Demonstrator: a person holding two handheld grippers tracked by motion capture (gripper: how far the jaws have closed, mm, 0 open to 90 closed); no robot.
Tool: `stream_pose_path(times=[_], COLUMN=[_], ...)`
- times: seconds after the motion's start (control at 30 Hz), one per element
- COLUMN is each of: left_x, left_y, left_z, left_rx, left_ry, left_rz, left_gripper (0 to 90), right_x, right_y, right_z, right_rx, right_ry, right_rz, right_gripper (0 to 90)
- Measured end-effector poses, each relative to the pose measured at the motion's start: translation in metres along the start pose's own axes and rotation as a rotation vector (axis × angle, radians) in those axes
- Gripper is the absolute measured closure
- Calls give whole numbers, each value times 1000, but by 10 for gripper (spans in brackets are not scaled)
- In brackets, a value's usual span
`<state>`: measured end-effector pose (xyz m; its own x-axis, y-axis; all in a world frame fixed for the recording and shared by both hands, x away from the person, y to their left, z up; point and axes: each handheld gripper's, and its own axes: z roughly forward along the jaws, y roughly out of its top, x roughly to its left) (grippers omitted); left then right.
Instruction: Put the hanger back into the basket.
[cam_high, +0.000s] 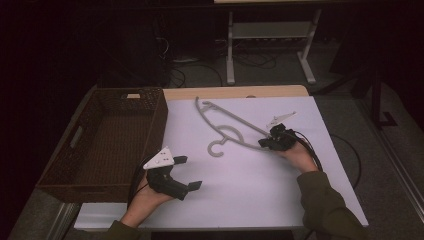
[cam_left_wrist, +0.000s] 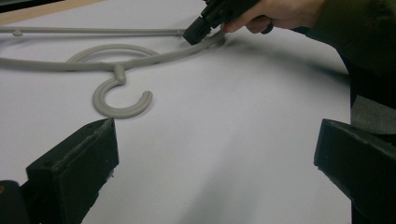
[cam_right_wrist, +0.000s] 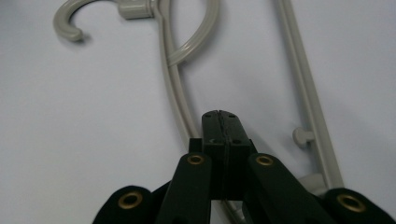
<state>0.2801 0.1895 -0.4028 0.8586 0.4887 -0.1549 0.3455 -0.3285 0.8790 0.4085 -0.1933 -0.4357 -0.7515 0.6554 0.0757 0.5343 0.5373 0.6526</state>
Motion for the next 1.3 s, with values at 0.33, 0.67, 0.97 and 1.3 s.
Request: stream_pose_path(times=[0.33, 0.67, 0.97, 1.3], left_x=[1, 0, 1, 1], left_y=[0, 0, 0, 1], left_z=[-1, -1, -2, -1], left_rx=[1, -3, -5, 0], left_ry=[3, 3, 2, -1], left_rz=[-8, -14, -17, -8], left_gripper=[0, 0, 0, 0], right_x=[48, 97, 146, 116], right_y=[-3, 2, 12, 48], right_z=[-1, 12, 32, 32], right_rx=[39, 46, 69, -11], right_ry=[164, 293, 400, 239], right_rz=[-93, -229, -341, -273], right_gripper=[897, 897, 897, 897])
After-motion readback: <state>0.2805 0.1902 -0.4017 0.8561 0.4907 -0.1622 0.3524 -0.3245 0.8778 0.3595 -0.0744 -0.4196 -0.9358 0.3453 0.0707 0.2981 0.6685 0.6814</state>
